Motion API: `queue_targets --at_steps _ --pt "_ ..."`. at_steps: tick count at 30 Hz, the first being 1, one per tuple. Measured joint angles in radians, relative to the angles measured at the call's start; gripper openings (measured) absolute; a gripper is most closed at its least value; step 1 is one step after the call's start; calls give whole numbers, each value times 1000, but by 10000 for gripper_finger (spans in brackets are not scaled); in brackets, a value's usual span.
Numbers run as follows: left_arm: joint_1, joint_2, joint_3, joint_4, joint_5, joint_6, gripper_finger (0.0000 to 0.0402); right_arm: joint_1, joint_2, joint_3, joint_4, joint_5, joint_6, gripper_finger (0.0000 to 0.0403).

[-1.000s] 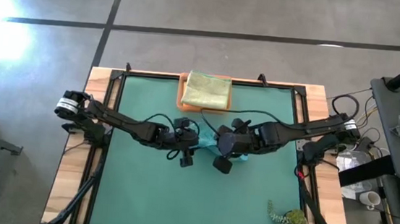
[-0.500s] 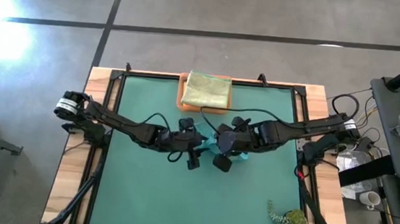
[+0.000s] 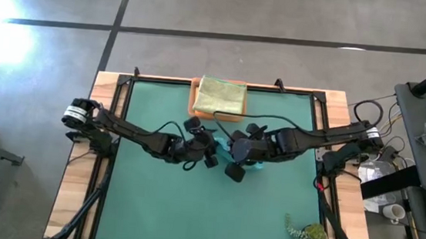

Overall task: Fold microfiber towels
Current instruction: Fold the blue towel

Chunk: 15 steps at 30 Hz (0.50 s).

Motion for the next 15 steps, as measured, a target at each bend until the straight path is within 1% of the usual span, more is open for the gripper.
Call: queue_targets --at_steps 7,11,15 --pt "-2 -3 0 -11 -105 0 164 0 -3 45 -79 0 0 8" --pt "-2 -4 0 -68 -183 -1 164 3 -3 106 -145 -1 0 8" --pt "0 -4 0 -101 -216 -1 164 8 -6 165 -195 -1 0 8"
